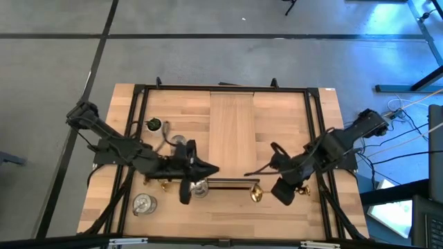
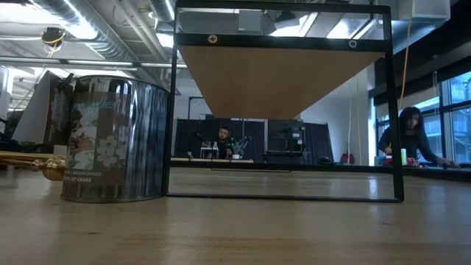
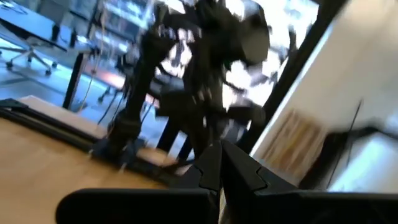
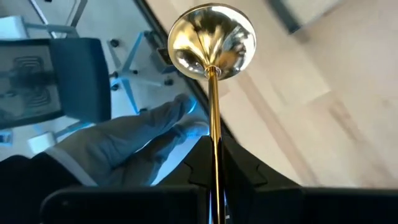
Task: Pick & Place candle stick holders
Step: Put the bottom right gold candle holder on the shelf
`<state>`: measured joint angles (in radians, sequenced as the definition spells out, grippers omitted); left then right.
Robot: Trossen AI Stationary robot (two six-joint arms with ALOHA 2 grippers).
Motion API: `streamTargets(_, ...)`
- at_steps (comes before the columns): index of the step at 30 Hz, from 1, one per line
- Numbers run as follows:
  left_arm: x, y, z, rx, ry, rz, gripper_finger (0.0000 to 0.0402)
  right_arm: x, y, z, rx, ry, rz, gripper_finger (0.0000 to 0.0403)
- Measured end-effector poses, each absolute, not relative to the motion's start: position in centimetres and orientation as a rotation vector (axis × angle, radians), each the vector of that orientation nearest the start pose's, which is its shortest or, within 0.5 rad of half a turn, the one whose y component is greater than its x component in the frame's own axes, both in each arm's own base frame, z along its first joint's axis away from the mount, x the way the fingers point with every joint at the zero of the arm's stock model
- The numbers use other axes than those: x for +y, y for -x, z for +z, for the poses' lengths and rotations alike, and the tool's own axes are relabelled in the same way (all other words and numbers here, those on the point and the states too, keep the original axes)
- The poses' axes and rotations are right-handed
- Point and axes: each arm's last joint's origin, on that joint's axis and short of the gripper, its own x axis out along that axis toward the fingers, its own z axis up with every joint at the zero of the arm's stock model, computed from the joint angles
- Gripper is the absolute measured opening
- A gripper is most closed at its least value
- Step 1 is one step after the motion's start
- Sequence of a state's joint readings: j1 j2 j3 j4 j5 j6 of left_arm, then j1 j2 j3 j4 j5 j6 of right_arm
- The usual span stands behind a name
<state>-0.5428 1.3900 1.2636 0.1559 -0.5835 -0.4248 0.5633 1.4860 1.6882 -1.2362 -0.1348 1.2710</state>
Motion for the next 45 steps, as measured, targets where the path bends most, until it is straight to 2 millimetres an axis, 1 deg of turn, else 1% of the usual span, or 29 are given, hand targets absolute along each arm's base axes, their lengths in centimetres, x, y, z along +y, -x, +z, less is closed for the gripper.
streamTargets(4, -15.4, -30.9, 42.2, 0.112, 0.284, 0.043, 0.0021, 14.5, -23.1, 39.3, 1.245, -0.872, -0.113, 0.0023)
streamTargets(5, -15.5, -31.7, 42.7, 0.155, 0.249, 0.048, 0.003, 14.5, -23.1, 39.3, 1.247, -0.87, -0.118, 0.0023)
streamTargets(7, -15.9, -33.7, 42.9, 0.251, 0.201, 0.058, 0.0053, 14.3, -23.2, 39.3, 1.243, -0.874, -0.122, 0.0023)
streamTargets(10, -16.8, -36.3, 41.8, 0.403, 0.127, 0.082, 0.0092, 13.9, -23.5, 39.3, 1.231, -0.88, -0.139, 0.0023)
streamTargets(13, -18.2, -38.3, 40.3, 0.488, 0.046, 0.113, 0.0125, 13.7, -23.6, 39.3, 1.225, -0.883, -0.148, 0.0023)
streamTargets(15, -19.3, -39.3, 39.2, 0.503, -0.057, 0.176, 0.014, 13.7, -23.6, 39.3, 1.22, -0.882, -0.153, 0.0023)
streamTargets(19, -21.7, -40.5, 36.7, 0.491, -0.35, 0.366, 0.0152, 13.7, -23.6, 39.3, 1.216, -0.888, -0.162, 0.0023)
streamTargets(22, -22.6, -41.4, 35.2, 0.473, -0.464, 0.463, 0.0158, 13.6, -23.8, 39.3, 1.204, -0.902, -0.171, 0.0023)
streamTargets(24, -22.7, -41.9, 34.5, 0.476, -0.47, 0.479, 0.0162, 13.5, -23.9, 39.3, 1.187, -0.906, -0.177, 0.0023)
streamTargets(26, -22.4, -42.4, 34.2, 0.469, -0.436, 0.481, 0.0164, 13.4, -24.0, 39.4, 1.172, -0.912, -0.18, 0.0023)
streamTargets(30, -21.6, -43.3, 34.5, 0.443, -0.37, 0.453, 0.0164, 13.2, -24.5, 39.6, 1.133, -0.93, -0.173, 0.0023)
streamTargets(33, -20.8, -43.9, 34.4, 0.458, -0.327, 0.403, 0.0165, 13.0, -24.8, 39.7, 1.112, -0.936, -0.164, 0.0023)
streamTargets(39, -20.2, -44.2, 34.3, 0.473, -0.329, 0.389, 0.0165, 12.6, -25.1, 39.8, 1.092, -0.938, -0.158, 0.0023)
streamTargets(45, -20.0, -44.4, 34.2, 0.497, -0.302, 0.315, 0.0166, 12.7, -25.2, 39.9, 1.081, -0.936, -0.144, 0.0023)
